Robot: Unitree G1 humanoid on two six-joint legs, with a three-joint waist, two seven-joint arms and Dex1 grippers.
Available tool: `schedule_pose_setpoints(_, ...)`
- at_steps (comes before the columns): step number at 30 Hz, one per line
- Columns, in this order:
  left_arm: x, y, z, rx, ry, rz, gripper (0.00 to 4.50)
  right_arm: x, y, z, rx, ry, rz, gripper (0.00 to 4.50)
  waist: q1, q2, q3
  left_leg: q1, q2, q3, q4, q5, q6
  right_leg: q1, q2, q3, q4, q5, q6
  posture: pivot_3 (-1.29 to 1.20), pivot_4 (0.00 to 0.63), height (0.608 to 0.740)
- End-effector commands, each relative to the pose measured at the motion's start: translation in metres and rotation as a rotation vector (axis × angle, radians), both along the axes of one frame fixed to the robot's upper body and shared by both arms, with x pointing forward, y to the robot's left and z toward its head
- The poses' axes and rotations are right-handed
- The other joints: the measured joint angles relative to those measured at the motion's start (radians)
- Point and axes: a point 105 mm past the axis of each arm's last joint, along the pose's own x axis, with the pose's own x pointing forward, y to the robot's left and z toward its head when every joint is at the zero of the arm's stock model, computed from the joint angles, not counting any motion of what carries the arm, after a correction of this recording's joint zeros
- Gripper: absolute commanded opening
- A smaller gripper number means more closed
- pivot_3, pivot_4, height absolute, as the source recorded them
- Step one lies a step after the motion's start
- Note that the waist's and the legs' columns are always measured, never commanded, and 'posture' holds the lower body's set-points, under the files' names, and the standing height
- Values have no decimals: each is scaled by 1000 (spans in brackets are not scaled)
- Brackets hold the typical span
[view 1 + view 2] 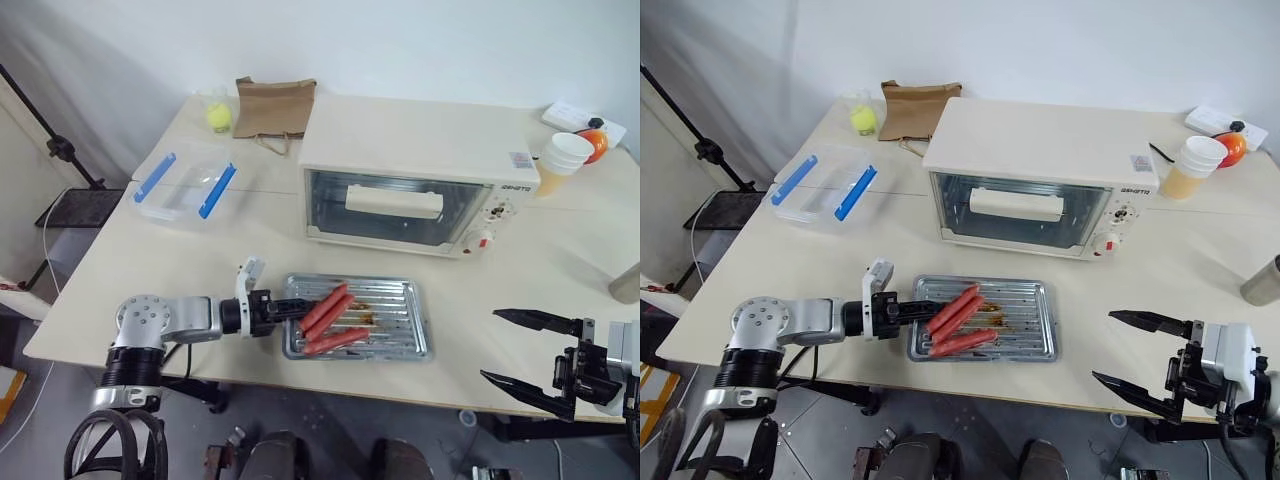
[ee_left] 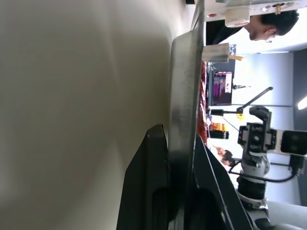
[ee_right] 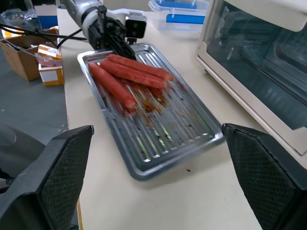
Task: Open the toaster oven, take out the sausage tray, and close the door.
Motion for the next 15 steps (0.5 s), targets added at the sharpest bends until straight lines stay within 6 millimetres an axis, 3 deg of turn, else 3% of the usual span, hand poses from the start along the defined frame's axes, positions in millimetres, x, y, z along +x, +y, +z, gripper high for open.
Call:
schedule_pose_setpoints(1,-3,-16,-21,31,71,-24,0,0,4,10,-8,-39,19,4480,1,0,0,0,-2,-1,-1,0,0,1,-1,-1,-2,1,2,0,150,740)
schedule_pose_setpoints(4,-4,-23,-23,47,63,-43,0,0,4,9,-10,-36,23,4480,1,0,0,-1,-6,-1,-3,1,2,2,-4,0,-8,5,9,0,150,740)
schedule_pose_setpoints(10,-9,-30,-15,42,-6,-86,1746,0,4,7,-12,-27,23,4500,-1,-1,0,-3,-10,-2,-5,0,7,3,-6,2,-15,9,12,0,150,740)
schedule_pose_setpoints(15,-17,-20,-8,45,-45,-95,3230,0,4,4,-11,-20,23,4500,-7,-3,2,-6,-10,-6,-7,-1,9,2,-4,1,-13,9,13,0,150,740)
